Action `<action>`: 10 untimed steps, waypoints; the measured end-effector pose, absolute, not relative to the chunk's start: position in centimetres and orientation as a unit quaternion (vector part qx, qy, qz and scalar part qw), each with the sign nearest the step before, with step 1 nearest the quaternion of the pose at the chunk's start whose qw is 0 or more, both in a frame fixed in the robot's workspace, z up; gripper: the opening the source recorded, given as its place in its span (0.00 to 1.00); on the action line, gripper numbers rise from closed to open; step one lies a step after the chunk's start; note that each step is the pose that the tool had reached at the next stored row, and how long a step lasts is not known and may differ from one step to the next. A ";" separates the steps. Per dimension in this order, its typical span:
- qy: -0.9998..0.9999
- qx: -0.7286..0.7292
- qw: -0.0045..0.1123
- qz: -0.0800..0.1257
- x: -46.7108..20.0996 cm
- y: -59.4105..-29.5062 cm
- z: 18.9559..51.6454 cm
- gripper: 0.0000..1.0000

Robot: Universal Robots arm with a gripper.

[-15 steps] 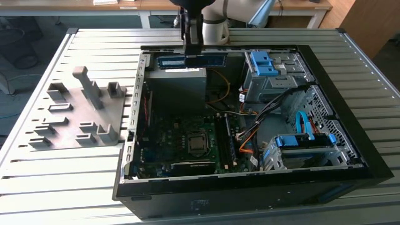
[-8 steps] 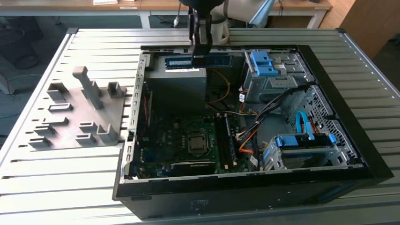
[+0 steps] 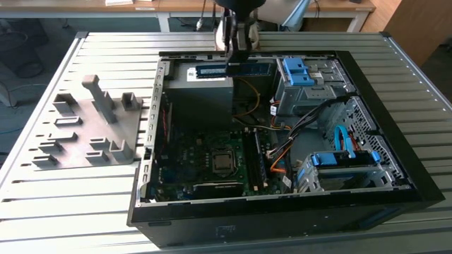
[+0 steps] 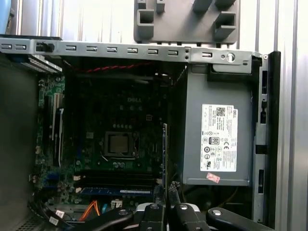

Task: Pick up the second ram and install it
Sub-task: 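Pick up the second ram and move it above second insertion slot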

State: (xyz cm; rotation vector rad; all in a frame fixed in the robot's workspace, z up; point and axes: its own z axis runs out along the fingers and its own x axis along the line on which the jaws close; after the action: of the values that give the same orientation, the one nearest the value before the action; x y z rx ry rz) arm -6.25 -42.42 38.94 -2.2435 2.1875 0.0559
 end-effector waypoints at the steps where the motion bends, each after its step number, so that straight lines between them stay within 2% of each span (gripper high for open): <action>1: 0.698 -0.716 0.004 0.018 -6.0 -42.4 38.9 0.14; 10: 0.698 -0.716 0.004 0.018 -5.0 -42.4 38.9 0.14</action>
State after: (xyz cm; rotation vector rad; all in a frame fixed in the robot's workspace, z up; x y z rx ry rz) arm -5.01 -42.42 38.90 -2.2435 2.1878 0.0559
